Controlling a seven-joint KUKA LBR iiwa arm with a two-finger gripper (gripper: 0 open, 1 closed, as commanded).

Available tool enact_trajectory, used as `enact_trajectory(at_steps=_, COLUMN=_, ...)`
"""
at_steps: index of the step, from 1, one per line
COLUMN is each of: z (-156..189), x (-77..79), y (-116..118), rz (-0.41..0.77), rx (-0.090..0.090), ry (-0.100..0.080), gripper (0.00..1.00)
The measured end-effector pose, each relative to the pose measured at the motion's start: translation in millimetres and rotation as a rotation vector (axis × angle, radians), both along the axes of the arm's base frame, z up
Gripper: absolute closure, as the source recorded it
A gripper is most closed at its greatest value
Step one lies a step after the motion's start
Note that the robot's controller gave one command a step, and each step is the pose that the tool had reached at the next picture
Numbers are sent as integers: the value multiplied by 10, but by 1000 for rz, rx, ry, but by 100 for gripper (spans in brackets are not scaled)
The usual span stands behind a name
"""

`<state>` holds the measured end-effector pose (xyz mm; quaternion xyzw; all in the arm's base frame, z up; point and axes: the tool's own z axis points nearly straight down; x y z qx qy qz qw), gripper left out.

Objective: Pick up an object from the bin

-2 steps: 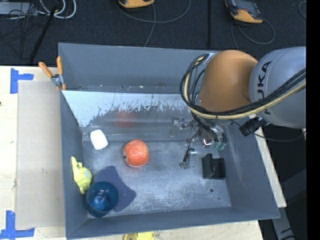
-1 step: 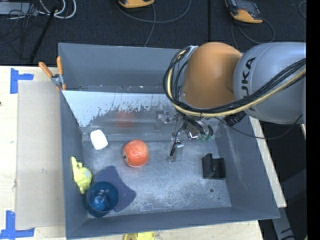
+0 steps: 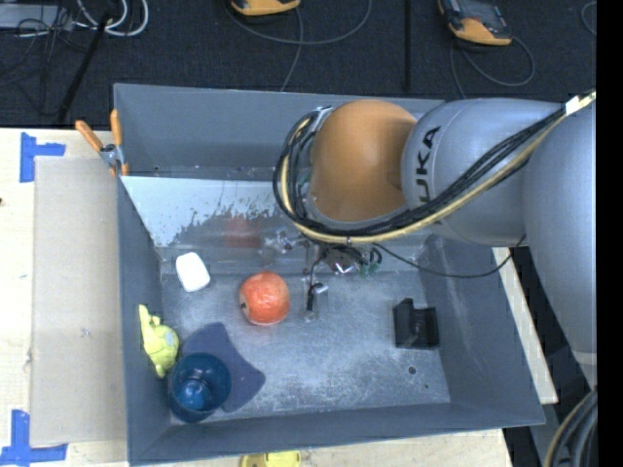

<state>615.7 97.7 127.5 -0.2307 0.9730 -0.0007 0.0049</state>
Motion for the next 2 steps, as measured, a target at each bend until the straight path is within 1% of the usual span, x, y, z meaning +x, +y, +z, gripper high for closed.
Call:
enact_trajectory(at_steps=1, z=-337, x=-121, y=160, rz=-109, rx=2, ry=16, gripper=0)
enact_trajectory(at_steps=2, z=-265, x=-179, y=377, rz=-80, rx=0, ry=10, gripper=100)
